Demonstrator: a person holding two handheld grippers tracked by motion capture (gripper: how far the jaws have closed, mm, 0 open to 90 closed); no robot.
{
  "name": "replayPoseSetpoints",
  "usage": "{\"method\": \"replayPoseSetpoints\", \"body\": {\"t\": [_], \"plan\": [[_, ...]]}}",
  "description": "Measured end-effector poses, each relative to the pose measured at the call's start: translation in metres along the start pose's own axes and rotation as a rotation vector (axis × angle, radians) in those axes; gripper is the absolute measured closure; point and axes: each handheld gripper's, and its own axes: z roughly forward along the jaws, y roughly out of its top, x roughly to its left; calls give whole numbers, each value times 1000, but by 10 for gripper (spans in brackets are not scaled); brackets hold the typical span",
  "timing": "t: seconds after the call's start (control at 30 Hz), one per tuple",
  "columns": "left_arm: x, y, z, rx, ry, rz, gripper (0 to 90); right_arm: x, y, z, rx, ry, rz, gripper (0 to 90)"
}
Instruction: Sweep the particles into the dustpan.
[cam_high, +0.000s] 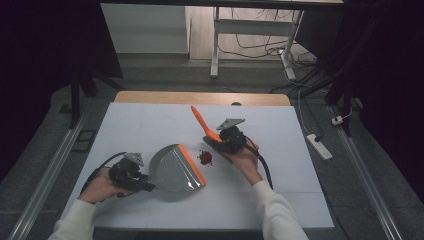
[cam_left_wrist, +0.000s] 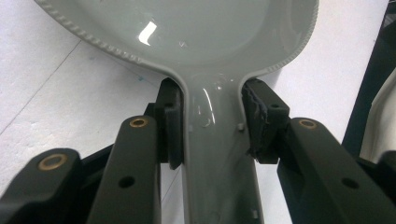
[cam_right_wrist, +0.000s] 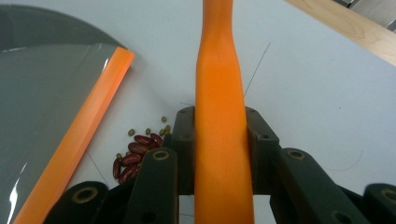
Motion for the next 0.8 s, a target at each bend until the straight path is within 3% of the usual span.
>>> {"method": "replayPoseSetpoints", "body": {"t": [0.8], "plan": [[4,3,5,12,-41,-59,613,16,5,16,42,38,-34,701]]}}
